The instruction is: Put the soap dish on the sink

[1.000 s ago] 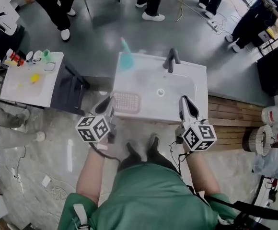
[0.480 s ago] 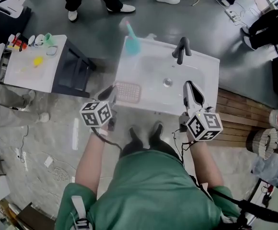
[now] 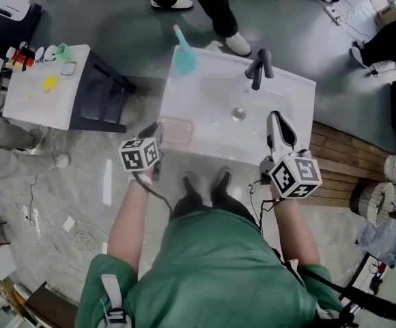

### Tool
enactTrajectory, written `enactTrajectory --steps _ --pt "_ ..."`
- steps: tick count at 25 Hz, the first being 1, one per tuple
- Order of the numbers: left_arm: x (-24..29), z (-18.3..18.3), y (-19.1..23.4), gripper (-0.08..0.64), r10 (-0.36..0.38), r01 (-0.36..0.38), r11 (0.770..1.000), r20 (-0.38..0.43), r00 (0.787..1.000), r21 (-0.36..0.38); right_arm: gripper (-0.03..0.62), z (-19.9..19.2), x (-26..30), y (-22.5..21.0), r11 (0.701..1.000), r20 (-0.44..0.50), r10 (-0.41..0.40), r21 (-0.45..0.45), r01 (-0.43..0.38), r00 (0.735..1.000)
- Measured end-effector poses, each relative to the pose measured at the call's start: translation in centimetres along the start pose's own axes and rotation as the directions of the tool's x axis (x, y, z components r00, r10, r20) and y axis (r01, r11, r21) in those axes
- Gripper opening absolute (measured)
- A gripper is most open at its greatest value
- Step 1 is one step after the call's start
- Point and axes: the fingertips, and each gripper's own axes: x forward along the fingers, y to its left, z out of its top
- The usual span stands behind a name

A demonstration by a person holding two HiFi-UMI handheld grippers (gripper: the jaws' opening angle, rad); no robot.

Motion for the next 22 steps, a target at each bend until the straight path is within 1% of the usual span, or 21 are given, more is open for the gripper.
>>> enactTrajectory --steps 12,15,22 --pt "1.7 -2.0 1.8 0.052 0.065 -0.064 0.998 -0.069 0.995 0.015 0.018 -0.7 0.9 -0.3 1.000 -0.017 -0.005 0.004 0.005 1.000" --pt "1.9 -2.6 2.0 0.052 0.071 -0.070 0.997 -0.081 0.994 0.015 0.018 -0.9 0.9 -0.1 1.000 -0.022 -0.006 0.007 0.006 1.000" --pt "2.6 -3.5 2.0 0.052 0.086 -0.081 0.996 -0.108 0.990 0.046 0.018 -1.4 0.3 0.0 1.000 -0.029 -0.018 0.008 0.018 0.999"
